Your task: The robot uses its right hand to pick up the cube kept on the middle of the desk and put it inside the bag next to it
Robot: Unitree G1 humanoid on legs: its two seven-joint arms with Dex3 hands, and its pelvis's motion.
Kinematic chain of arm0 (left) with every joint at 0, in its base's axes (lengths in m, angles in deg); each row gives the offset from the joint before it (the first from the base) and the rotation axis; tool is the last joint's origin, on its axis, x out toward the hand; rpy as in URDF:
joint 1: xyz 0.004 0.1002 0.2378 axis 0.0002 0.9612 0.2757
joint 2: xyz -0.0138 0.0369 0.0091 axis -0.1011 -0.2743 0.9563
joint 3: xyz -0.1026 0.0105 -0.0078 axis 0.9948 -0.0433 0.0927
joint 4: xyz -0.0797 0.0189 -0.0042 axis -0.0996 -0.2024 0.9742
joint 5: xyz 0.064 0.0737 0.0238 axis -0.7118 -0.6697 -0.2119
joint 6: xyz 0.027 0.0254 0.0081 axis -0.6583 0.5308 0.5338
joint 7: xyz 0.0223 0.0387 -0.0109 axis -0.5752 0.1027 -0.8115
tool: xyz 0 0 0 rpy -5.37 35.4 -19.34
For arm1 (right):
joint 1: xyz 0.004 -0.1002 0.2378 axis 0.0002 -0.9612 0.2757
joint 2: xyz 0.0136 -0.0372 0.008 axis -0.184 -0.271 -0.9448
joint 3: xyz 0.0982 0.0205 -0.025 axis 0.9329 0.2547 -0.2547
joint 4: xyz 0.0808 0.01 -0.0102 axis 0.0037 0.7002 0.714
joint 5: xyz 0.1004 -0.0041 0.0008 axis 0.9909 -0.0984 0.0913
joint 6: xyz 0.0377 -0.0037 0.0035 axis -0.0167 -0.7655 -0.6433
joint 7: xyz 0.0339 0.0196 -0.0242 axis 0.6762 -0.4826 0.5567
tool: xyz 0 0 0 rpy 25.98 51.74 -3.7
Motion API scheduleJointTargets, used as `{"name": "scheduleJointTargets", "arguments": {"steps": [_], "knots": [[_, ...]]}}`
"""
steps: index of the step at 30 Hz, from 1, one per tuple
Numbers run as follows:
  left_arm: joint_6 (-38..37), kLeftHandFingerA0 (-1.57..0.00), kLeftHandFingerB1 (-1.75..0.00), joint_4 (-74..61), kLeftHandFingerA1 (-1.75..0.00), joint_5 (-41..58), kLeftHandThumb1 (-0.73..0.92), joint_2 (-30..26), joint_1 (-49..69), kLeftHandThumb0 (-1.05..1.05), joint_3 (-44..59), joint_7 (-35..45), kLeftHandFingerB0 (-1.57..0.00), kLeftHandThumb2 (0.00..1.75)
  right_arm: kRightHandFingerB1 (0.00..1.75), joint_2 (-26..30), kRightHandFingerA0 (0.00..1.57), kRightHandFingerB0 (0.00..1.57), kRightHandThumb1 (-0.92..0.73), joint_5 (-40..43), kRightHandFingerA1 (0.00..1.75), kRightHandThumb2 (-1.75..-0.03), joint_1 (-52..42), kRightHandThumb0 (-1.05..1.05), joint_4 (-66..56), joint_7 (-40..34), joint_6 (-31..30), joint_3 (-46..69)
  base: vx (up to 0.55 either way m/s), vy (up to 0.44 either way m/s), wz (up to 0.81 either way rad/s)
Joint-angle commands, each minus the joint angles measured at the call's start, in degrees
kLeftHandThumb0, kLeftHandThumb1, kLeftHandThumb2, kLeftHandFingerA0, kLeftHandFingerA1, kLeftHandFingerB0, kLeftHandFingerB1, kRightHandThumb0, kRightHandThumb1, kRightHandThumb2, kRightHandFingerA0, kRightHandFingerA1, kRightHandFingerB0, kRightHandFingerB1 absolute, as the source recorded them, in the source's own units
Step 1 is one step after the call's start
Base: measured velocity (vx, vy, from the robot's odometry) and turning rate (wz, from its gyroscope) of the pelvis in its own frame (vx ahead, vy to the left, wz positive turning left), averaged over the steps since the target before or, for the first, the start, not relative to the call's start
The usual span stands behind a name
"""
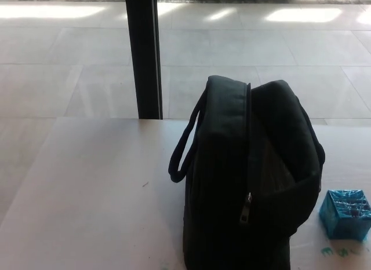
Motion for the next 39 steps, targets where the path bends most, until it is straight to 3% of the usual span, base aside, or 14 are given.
{"name": "scheduleJointTargets", "arguments": {"steps": [1, 3, 4, 18, 19, 25, 26, 29, 30, 31, 32, 33, 38, 39], "knots": [[7.0, -0.46, -0.44, -3.8, -0.46, 7.3, 0.74, -2.4, 1.2, -0.39, 3.4, 6.9, -0.41, 0.61, 0.35, 2.0, 0.47, 0.44, -0.77, 8.9, 0.51, -0.64, -1.9, -0.51, -6.9, 4.5, -4.0, 5.0, 0.0, 0.0, 0.0], [9.4, -0.44, -0.45, -5.0, -0.47, 8.6, 0.75, -2.0, 0.9, -0.37, 4.5, 6.5, -0.41, 0.61, 0.43, 2.2, 0.22, 0.2, -0.64, 9.9, 0.53, -0.88, -1.1, -0.59, -8.2, 2.8, -7.4, 6.9, 0.0, 0.0, 0.0], [10.1, -0.44, -0.45, -5.6, -0.47, 8.7, 0.75, -1.9, 0.8, -0.37, 4.6, 6.2, -0.41, 0.62, 0.29, 2.1, 0.25, 0.25, -0.78, 11.2, 0.45, -0.63, -0.4, -0.53, -9.2, 1.3, -9.6, 8.7, 0.0, 0.0, 0.0], [10.1, -0.4, -0.55, -7.6, -0.6, 7.8, 0.56, -2.9, 2.3, -0.42, 4.0, 7.3, -0.31, 0.94, 0.29, 10.7, 0.15, 0.23, -0.76, 17.2, 0.44, -0.63, 12.8, -0.67, -18.1, -5.3, -22.9, 20.2, 0.0, 0.0, 0.0], [9.7, -0.44, -0.45, -7.6, -0.46, 7.5, 0.75, -2.9, 2.4, -0.4, 3.8, 7.1, -0.41, 0.62, 0.29, 11.9, 0.11, 0.21, -0.78, 17.5, 0.44, -0.63, 13.9, -0.67, -18.3, -4.0, -22.8, 20.0, 0.0, 0.0, 0.0], [11.3, -0.43, -0.45, -7.7, -0.47, 8.5, 0.76, -2.7, 2.1, -0.39, 4.5, 6.9, -0.4, 0.61, 0.27, 17.9, 0.17, 0.19, -0.78, 18.0, 0.38, -0.64, 24.6, -0.64, -20.5, -0.6, -26.9, 14.3, 0.0, 0.0, 0.0], [11.2, -0.43, -0.45, -8.0, -0.48, 8.5, 0.75, -2.7, 2.3, -0.4, 4.5, 7.0, -0.41, 0.61, 0.48, 18.4, 0.02, 0.0, -0.54, 17.9, 0.52, -1.08, 26.6, -0.34, -21.3, 0.3, -27.8, 12.2, 0.0, 0.0, 0.0], [10.6, -0.43, -0.45, -7.8, -0.46, 7.7, 0.75, -3.2, 2.6, -0.41, 3.8, 7.1, -0.41, 0.62, 0.48, 19.0, 0.02, 0.0, -0.53, 17.6, 0.51, -1.07, 28.4, -0.35, -22.2, 0.9, -29.7, 9.6, 0.0, 0.0, 0.0], [10.7, -0.43, -0.45, -7.7, -0.47, 8.0, 0.74, -3.1, 2.6, -0.41, 4.0, 7.0, -0.41, 0.62, 0.24, 19.3, 0.12, 0.13, -0.81, 17.3, 0.36, -0.65, 29.5, -0.66, -22.7, 1.3, -30.4, 7.9, 0.0, 0.0, 0.0], [11.1, -0.44, -0.46, -7.8, -0.47, 8.1, 0.73, -3.1, 2.5, -0.4, 4.1, 6.7, -0.42, 0.62, 0.27, 20.2, 0.03, 0.07, -0.64, 15.2, 0.33, -1.0, 30.9, -0.74, -22.9, 3.1, -30.1, 3.4, 0.0, 0.0, 0.0], [11.4, -0.39, -0.55, -7.8, -0.6, 8.4, 0.55, -3.0, 2.6, -0.41, 4.3, 6.8, -0.32, 0.92, 0.24, 20.2, 0.06, 0.14, -0.78, 14.5, 0.29, -0.65, 31.8, -0.72, -22.7, 3.8, -29.7, 1.4, 0.0, 0.0, 0.0], [11.9, -0.43, -0.45, -7.8, -0.47, 8.8, 0.74, -3.0, 2.7, -0.41, 4.6, 6.9, -0.41, 0.61, 0.34, 20.3, 0.04, 0.09, -0.61, 13.3, 0.29, -0.98, 33.6, -0.77, -22.2, 4.9, -29.4, -2.4, 0.0, 0.0, 0.0], [12.1, -0.43, -0.45, -7.5, -0.47, 8.7, 0.74, -3.1, 2.7, -0.41, 4.4, 6.7, -0.4, 0.61, 0.29, 21.9, 0.01, 0.09, -0.62, 8.1, 0.26, -0.97, 36.3, -0.8, -20.4, 8.6, -25.6, -13.6, 0.0, 0.0, 0.0], [11.8, -0.43, -0.45, -7.4, -0.47, 8.7, 0.74, -3.1, 2.8, -0.4, 4.3, 7.0, -0.4, 0.61, 0.25, 22.0, 0.01, 0.11, -0.76, 7.7, 0.27, -0.63, 37.2, -0.73, -19.8, 8.6, -26.4, -15.2, 0.0, 0.0, 0.0]]}}
